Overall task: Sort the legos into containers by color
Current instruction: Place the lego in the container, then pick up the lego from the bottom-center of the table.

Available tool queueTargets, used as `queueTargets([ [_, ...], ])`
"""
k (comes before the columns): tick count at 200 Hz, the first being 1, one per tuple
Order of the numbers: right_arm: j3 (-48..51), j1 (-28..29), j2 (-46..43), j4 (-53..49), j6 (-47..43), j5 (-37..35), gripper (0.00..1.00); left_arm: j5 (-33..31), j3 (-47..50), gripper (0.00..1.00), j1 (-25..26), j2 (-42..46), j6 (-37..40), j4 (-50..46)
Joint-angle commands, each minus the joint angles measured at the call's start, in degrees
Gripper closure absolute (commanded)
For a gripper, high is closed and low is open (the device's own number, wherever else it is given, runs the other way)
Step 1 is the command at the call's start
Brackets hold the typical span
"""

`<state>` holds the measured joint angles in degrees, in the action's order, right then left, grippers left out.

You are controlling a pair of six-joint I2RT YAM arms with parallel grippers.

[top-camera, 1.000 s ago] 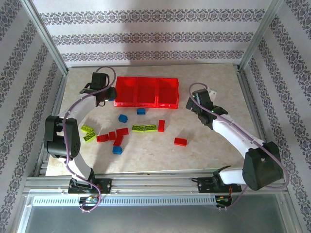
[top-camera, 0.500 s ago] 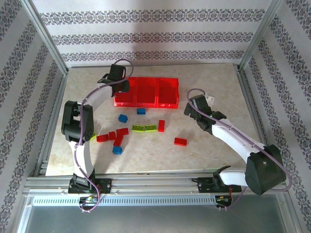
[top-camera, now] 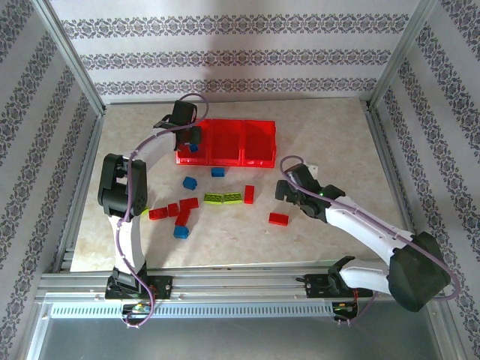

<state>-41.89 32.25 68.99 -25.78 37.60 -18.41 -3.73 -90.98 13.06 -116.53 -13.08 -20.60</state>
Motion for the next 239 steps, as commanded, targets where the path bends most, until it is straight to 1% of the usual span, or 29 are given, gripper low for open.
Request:
queueTargets([
  [1,0.89,1.25,-0.54,-2.66,-0.16,2.06,0.03,-1.16,0.69,0.46,0.92,2.53,-0.36,-0.93],
  [21,1.02,2.52,-0.44,-4.14,-0.34,3.40,0.06,-0.86,1.81,0.44,0.97,4.37,-0.71,-0.85],
  [48,1.41,4.61,-0.39,-6.48,0.16,5.04,0.09,-0.68,5.85,0.36,1.09,9.02,-1.24,1.15],
  [56,1.46,5.12,-0.35,-7.38,0.47,5.52,0.10,-0.75,7.73,0.30,1.09,10.74,-1.38,2.28],
  [81,1.37,6.57,-0.50,-11.32,1.85,6.37,0.11,-1.07,13.85,0.03,1.05,16.30,-1.51,6.34],
  [86,1.45,6.83,-0.65,-12.06,2.25,6.48,0.11,-1.25,15.05,0.00,1.04,17.38,-1.51,7.11],
  [128,3.01,8.14,-1.76,-15.93,5.13,7.84,0.12,-3.89,25.10,0.00,1.05,26.70,-1.95,14.72],
  [175,4.23,8.62,0.44,-15.36,6.86,10.61,0.14,-7.65,35.13,0.00,0.99,35.78,-1.77,25.73],
  [202,3.29,9.44,2.99,-14.94,6.74,11.34,0.14,-9.15,37.74,0.00,0.87,37.93,-1.68,28.72],
  [222,2.92,9.60,5.44,-14.04,7.18,12.34,0.14,-10.43,37.89,0.00,0.81,37.88,-2.20,28.22],
  [239,1.82,9.59,8.11,-13.77,7.21,12.22,0.14,-10.10,37.56,0.00,0.80,37.55,-2.34,27.55],
])
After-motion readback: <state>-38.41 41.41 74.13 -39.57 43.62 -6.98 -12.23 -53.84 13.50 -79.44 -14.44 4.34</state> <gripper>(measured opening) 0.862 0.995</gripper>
